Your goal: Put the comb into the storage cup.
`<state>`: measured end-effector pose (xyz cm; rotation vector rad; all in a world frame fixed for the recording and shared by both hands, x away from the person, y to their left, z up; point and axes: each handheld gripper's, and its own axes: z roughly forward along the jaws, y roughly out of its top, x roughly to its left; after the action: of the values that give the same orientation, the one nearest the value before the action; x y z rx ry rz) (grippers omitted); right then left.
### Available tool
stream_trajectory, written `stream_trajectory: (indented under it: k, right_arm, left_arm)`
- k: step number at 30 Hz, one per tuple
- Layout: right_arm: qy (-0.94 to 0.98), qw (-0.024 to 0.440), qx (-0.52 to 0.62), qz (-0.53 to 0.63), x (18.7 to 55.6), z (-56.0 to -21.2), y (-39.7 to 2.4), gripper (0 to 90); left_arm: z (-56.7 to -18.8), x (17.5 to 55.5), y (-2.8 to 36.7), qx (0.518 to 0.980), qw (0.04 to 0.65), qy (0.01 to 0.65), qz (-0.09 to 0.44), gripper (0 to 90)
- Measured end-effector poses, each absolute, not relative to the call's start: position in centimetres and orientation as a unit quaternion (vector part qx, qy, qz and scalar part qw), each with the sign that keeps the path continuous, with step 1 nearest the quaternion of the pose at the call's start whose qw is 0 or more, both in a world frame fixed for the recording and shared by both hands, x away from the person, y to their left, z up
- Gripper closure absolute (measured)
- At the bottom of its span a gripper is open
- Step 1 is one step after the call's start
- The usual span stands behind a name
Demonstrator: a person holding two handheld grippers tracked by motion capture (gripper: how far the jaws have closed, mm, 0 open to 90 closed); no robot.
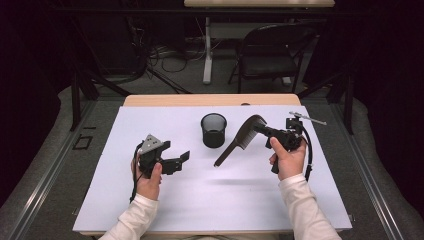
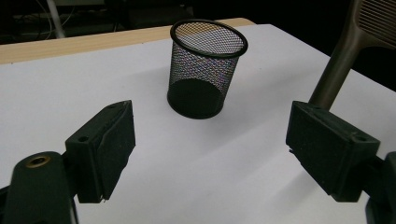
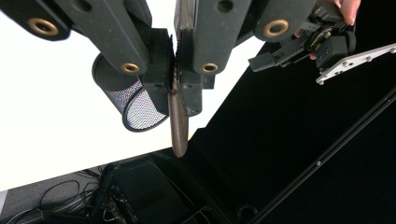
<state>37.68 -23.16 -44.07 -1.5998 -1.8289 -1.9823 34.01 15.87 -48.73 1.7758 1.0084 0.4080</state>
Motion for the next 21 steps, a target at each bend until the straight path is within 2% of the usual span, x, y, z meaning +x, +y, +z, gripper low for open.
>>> stream_trajectory:
  k: [21]
  right_arm:
    - [-0.593,0.011,-0.523,-0.612,41.9,-40.1,-21.5,87.0]
  left_arm:
    - [-48.5,34.0,16.3,0.732,0.511,0.418,0.170,15.7]
